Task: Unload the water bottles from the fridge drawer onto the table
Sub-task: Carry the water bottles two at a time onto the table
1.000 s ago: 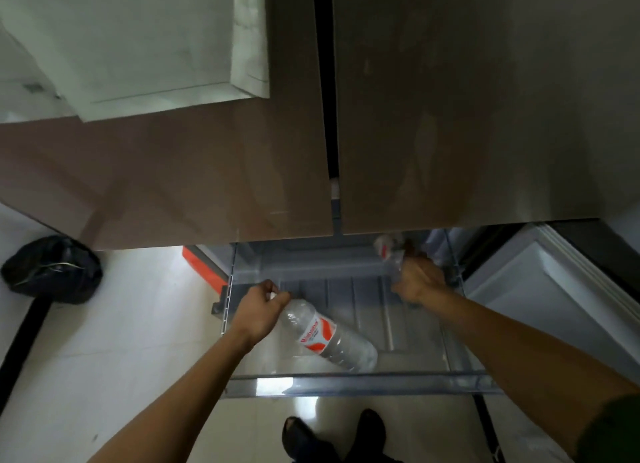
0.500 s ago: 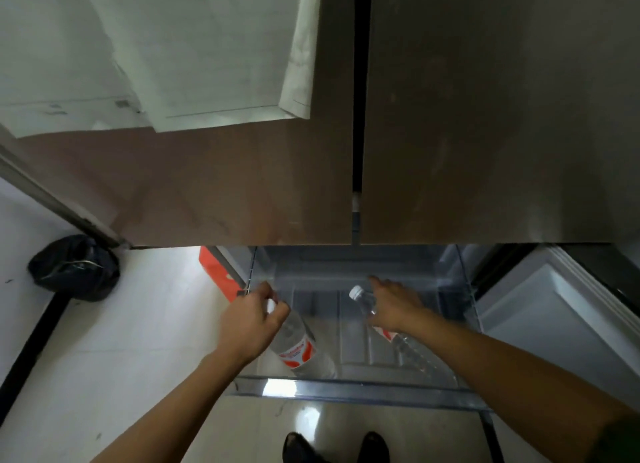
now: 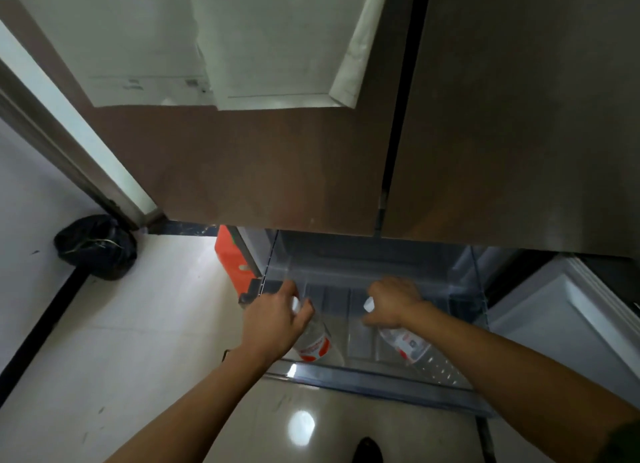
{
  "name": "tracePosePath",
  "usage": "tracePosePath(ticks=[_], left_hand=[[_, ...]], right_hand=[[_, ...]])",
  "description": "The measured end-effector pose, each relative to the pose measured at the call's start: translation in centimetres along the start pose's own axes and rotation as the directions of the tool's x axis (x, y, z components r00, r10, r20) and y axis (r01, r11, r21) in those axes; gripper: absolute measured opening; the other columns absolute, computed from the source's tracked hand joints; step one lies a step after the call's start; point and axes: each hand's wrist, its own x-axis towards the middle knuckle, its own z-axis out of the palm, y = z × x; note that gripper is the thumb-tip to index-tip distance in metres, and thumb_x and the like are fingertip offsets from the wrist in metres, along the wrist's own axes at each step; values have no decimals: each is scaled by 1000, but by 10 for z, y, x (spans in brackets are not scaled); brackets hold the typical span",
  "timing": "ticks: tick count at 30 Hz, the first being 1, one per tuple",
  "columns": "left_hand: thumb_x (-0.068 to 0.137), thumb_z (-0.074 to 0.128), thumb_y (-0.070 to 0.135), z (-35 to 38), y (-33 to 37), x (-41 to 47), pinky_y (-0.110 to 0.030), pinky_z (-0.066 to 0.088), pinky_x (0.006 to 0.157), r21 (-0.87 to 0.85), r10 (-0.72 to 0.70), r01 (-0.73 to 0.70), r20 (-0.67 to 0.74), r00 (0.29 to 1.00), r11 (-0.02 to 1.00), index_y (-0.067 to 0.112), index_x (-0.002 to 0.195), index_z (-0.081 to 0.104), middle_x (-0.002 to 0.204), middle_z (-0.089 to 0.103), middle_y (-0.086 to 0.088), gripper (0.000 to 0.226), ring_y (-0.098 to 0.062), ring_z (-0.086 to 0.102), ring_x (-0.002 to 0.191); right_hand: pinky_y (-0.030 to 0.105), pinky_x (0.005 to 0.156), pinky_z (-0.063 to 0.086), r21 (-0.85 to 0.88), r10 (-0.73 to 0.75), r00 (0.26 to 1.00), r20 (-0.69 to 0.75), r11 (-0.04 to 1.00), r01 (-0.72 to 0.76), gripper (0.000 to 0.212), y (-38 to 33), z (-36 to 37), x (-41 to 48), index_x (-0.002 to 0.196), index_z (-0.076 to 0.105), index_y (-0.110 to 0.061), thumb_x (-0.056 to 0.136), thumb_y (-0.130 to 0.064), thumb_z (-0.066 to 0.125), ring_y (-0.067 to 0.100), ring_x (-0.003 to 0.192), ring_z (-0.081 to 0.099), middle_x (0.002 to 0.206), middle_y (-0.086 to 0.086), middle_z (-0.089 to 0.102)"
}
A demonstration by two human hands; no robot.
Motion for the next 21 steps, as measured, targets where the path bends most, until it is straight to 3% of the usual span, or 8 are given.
tracePosePath(ticks=[5, 8, 10, 13, 15, 18, 21], left_hand=[[81, 27, 60, -8, 7, -3, -38, 56, 62, 68, 109, -109, 1, 994, 992, 21, 90, 55, 76, 70, -6, 49, -24, 65, 66], [81, 31, 57, -24, 6, -11, -38, 53, 57, 62, 151, -147, -72, 986, 987, 20, 85, 54, 68, 67, -8, 44, -27, 65, 62], [85, 39, 55, -45, 6, -17, -38, 55, 59, 13, 136, -135, -111, 984, 991, 22, 87, 54, 71, 67, -5, 37, -22, 64, 61], [89, 56, 42, -87, 4, -28, -34, 52, 55, 17, 126, -126, -238, 963, 992, 20, 85, 55, 66, 63, -6, 23, -21, 57, 56], [88, 58, 40, -117, 2, -44, -27, 42, 46, 20, 139, -140, -328, 934, 990, 18, 82, 55, 60, 57, -4, 23, -20, 52, 52], [80, 46, 49, -158, -10, -81, -25, 28, 48, 3, 119, -133, -468, 875, 991, 14, 77, 57, 55, 54, -7, 37, -26, 48, 49], [75, 39, 54, -192, -34, -134, -29, 33, 52, -31, 48, -77, -544, 838, 997, 12, 77, 61, 57, 60, -14, 48, -30, 53, 52]], right_hand=[[30, 64, 39, 6, -72, 995, -62, 997, 73, 27, 5, -20, -42, 78, 61, -24, 73, -50, 65, 21, 76, 54, 83, 0, 62], [29, 59, 31, -3, -61, 980, -190, 998, 62, 24, 6, -34, -71, 74, 58, -24, 75, -48, 60, 21, 72, 52, 77, 0, 60], [31, 60, 36, -6, -62, 946, -319, 998, 64, 24, 0, -44, -89, 77, 59, -24, 76, -48, 59, 25, 77, 58, 80, 1, 65], [33, 66, 42, 10, -82, 848, -524, 995, 102, 26, -23, -61, -111, 85, 66, -27, 74, -49, 58, 28, 85, 63, 87, 0, 71], [32, 62, 42, 15, -99, 748, -656, 990, 144, 27, -47, -74, -127, 80, 68, -25, 71, -48, 57, 28, 78, 65, 81, -1, 72], [26, 52, 37, 40, -112, 582, -805, 970, 241, 29, -90, -94, -159, 68, 66, -21, 68, -47, 53, 22, 60, 62, 63, -3, 66], [27, 50, 42, 35, -166, 529, -832, 937, 348, 30, -138, -108, -190, 68, 64, -21, 71, -47, 51, 16, 55, 56, 62, -5, 64]])
